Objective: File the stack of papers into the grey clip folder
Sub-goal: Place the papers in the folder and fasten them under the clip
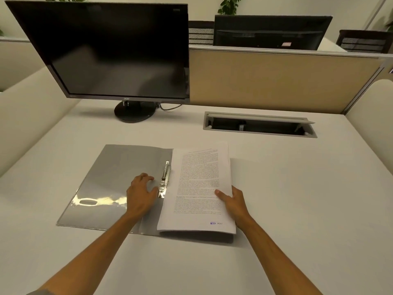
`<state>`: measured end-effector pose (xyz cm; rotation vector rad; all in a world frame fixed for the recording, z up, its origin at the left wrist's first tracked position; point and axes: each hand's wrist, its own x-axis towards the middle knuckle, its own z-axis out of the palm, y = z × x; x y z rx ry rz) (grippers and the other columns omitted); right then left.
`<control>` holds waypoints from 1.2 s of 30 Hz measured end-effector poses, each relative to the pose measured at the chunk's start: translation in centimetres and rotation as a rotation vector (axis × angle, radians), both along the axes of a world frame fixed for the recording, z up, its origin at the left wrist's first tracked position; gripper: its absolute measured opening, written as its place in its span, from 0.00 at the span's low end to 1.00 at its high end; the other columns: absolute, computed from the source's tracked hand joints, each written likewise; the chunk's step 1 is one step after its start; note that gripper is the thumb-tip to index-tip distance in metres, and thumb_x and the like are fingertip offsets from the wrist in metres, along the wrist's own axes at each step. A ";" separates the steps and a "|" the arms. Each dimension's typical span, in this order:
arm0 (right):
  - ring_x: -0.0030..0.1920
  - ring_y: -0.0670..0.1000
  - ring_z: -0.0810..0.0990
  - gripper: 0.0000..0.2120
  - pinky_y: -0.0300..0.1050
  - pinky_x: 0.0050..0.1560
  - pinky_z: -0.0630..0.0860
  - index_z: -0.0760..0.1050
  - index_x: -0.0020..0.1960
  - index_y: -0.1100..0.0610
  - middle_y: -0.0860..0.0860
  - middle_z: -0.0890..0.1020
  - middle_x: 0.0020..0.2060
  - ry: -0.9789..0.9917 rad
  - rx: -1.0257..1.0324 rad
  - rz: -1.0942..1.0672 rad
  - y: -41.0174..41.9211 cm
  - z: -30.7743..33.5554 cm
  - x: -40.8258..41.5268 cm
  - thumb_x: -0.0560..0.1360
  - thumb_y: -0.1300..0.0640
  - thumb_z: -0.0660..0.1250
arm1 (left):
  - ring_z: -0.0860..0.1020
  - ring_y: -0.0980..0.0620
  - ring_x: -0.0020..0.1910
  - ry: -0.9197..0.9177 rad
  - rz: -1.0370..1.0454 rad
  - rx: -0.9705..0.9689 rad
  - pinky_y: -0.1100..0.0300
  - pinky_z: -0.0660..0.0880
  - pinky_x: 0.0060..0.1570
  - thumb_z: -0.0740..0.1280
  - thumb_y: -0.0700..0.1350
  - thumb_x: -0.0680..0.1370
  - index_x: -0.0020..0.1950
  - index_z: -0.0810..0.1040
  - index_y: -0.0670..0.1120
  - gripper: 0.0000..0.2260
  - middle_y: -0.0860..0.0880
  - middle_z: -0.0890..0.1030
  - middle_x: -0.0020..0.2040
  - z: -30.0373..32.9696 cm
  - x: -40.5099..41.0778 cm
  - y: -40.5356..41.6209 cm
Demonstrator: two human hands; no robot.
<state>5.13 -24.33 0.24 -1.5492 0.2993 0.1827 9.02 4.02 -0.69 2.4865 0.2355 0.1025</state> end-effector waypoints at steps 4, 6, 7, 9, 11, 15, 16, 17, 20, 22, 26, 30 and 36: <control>0.50 0.52 0.84 0.13 0.47 0.47 0.83 0.76 0.60 0.53 0.50 0.83 0.53 0.007 -0.012 -0.001 0.6 -0.3 0.3 0.76 0.55 0.67 | 0.73 0.44 0.63 0.013 -0.022 0.042 0.46 0.68 0.65 0.68 0.48 0.74 0.56 0.79 0.46 0.12 0.46 0.74 0.65 -0.5 0.0 0.4; 0.50 0.52 0.84 0.12 0.48 0.47 0.83 0.75 0.60 0.53 0.51 0.83 0.54 0.013 -0.025 0.001 0.9 -0.3 0.5 0.76 0.55 0.67 | 0.74 0.44 0.61 -0.003 -0.040 0.055 0.45 0.69 0.64 0.67 0.48 0.75 0.54 0.79 0.46 0.11 0.47 0.75 0.62 -0.5 0.1 0.6; 0.50 0.52 0.84 0.12 0.48 0.48 0.82 0.75 0.59 0.52 0.51 0.83 0.54 0.016 -0.035 0.001 1.0 -0.3 0.6 0.76 0.55 0.67 | 0.74 0.44 0.60 -0.011 -0.048 0.059 0.46 0.70 0.63 0.67 0.48 0.75 0.54 0.79 0.46 0.10 0.47 0.76 0.60 -0.5 0.2 0.6; 0.51 0.52 0.84 0.12 0.48 0.49 0.82 0.75 0.59 0.52 0.51 0.83 0.55 0.016 -0.054 0.005 1.2 -0.4 0.7 0.76 0.55 0.67 | 0.75 0.44 0.58 -0.010 -0.060 0.068 0.47 0.72 0.60 0.66 0.48 0.76 0.53 0.79 0.45 0.10 0.46 0.77 0.58 -0.2 0.5 0.6; 0.52 0.51 0.83 0.14 0.47 0.50 0.81 0.74 0.62 0.53 0.51 0.82 0.56 0.007 -0.079 0.012 1.3 -0.6 0.8 0.77 0.56 0.67 | 0.75 0.45 0.58 0.000 -0.079 0.072 0.49 0.73 0.59 0.65 0.49 0.77 0.56 0.78 0.44 0.12 0.45 0.78 0.59 0.2 1.2 0.4; 0.56 0.53 0.81 0.20 0.48 0.55 0.79 0.70 0.67 0.55 0.51 0.80 0.60 -0.004 -0.168 0.019 1.6 -0.9 0.9 0.77 0.55 0.66 | 0.72 0.45 0.63 0.053 -0.153 -0.037 0.48 0.72 0.60 0.63 0.49 0.78 0.66 0.73 0.45 0.18 0.45 0.76 0.63 1.1 3.2 0.0; 0.57 0.53 0.80 0.20 0.48 0.56 0.79 0.70 0.68 0.55 0.51 0.79 0.61 -0.009 -0.184 0.020 1.7 -0.9 0.9 0.77 0.55 0.66 | 0.72 0.44 0.63 0.078 -0.179 -0.057 0.47 0.72 0.61 0.62 0.49 0.79 0.68 0.71 0.45 0.19 0.45 0.75 0.63 1.4 3.8 0.0; 0.58 0.53 0.80 0.21 0.49 0.57 0.78 0.69 0.69 0.55 0.50 0.79 0.61 -0.010 -0.199 0.023 1.7 -0.8 0.8 0.77 0.54 0.66 | 0.72 0.43 0.63 0.100 -0.207 -0.062 0.46 0.72 0.61 0.60 0.50 0.79 0.70 0.69 0.46 0.20 0.45 0.75 0.63 1.6 4.3 -0.2; 0.59 0.52 0.79 0.22 0.50 0.58 0.78 0.68 0.69 0.54 0.50 0.78 0.62 -0.008 -0.228 0.040 1.7 -0.9 0.8 0.77 0.53 0.66 | 0.74 0.43 0.61 0.134 -0.260 -0.052 0.47 0.72 0.61 0.58 0.49 0.80 0.72 0.67 0.46 0.20 0.44 0.74 0.63 1.8 6.0 -0.5; 0.59 0.53 0.79 0.21 0.48 0.57 0.78 0.69 0.68 0.53 0.51 0.78 0.62 -0.003 -0.238 0.043 1.7 -0.8 0.7 0.76 0.53 0.67 | 0.75 0.43 0.59 0.142 -0.266 -0.052 0.51 0.72 0.59 0.59 0.48 0.80 0.69 0.70 0.44 0.18 0.43 0.74 0.63 1.9 6.9 -0.9; 0.55 0.49 0.78 0.23 0.41 0.53 0.75 0.65 0.68 0.55 0.51 0.77 0.62 0.007 -0.326 0.008 1.9 -0.1 0.7 0.76 0.52 0.66 | 0.76 0.43 0.56 0.140 -0.274 -0.059 0.55 0.71 0.55 0.60 0.44 0.80 0.63 0.76 0.44 0.14 0.42 0.74 0.61 1.9 7.8 -1.2; 0.52 0.52 0.80 0.26 0.43 0.49 0.76 0.59 0.69 0.57 0.52 0.77 0.61 0.031 -0.647 0.044 2.1 0.8 0.8 0.78 0.45 0.61 | 0.76 0.44 0.58 0.138 -0.256 -0.062 0.53 0.72 0.58 0.62 0.43 0.79 0.65 0.75 0.43 0.15 0.42 0.74 0.62 1.7 7.8 -1.0; 0.54 0.56 0.78 0.24 0.50 0.52 0.76 0.66 0.67 0.58 0.54 0.74 0.60 0.059 -0.968 0.076 1.8 1.2 0.7 0.78 0.43 0.56 | 0.75 0.43 0.59 0.132 -0.250 -0.076 0.52 0.72 0.59 0.63 0.43 0.78 0.65 0.75 0.43 0.15 0.42 0.74 0.62 1.7 7.8 -1.1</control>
